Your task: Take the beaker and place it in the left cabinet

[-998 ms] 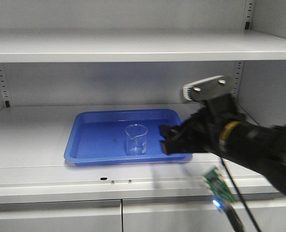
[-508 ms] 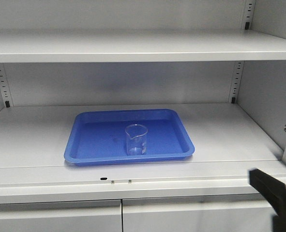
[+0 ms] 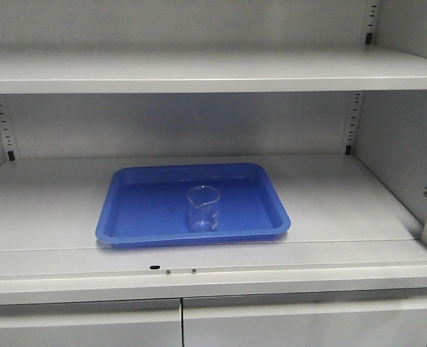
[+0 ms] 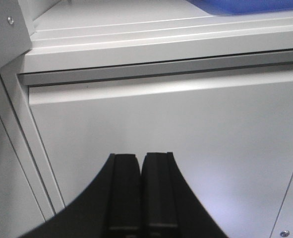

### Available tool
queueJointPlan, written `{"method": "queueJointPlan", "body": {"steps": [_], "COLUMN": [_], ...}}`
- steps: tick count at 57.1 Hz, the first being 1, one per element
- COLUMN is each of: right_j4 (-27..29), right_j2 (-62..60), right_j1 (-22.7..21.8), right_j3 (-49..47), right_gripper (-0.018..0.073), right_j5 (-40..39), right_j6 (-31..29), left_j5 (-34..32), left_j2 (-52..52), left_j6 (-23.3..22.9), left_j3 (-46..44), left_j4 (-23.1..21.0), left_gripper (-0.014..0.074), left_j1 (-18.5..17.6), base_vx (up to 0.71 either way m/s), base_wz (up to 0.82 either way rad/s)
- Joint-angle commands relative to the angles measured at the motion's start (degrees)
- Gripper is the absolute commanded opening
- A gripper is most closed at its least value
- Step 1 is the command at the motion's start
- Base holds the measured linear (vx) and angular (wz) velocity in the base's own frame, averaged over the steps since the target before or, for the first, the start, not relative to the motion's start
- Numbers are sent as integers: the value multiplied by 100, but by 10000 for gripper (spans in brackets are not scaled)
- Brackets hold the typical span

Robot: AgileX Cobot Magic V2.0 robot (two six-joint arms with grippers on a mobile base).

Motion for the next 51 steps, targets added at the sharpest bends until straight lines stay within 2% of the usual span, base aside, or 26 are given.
{"method": "queueJointPlan", "body": {"steps": [1, 10, 13, 18, 22, 26, 38, 42, 51], "right_j4": [275, 1452, 1877, 2555, 2827, 2827, 2827, 2665, 2487], "right_j2": [-100, -570, -868, -1398, -1810, -2259, -3320, -3243, -3238], "right_j1": [-187, -1153, -1517, -1949, -2177, -2283, -2317, -2309, -2309], "right_j3": [-166, 174, 580, 1350, 1948, 2583, 4143, 4041, 4101], "right_gripper": [439, 361, 305, 194, 97, -17, -10, -9, -8], "right_j5": [-398, -682, -976, -1481, -1744, -1911, -2240, -1571, -1331], "right_j6": [-245, -1784, -2295, -2746, -2776, -2697, -1887, -1856, -1862], "left_j5": [-478, -478, -478, -478, -478, -478, -478, -477, -477], "left_j2": [-101, -101, -101, -101, -101, -101, -101, -107, -101], "left_j6": [-20, -20, -20, -20, -20, -20, -20, -20, -20], "left_j3": [-54, -54, -54, -54, -54, -54, -54, -54, -54], "left_j4": [-11, -11, -11, -11, -11, -11, -11, -11, -11], "left_gripper": [4, 4, 4, 4, 4, 4, 4, 4, 4], "left_j1": [-42, -42, -42, -42, -42, -42, -42, -42, -42], "base_vx": [0, 0, 0, 0, 0, 0, 0, 0, 0], "base_wz": [0, 0, 0, 0, 0, 0, 0, 0, 1]}}
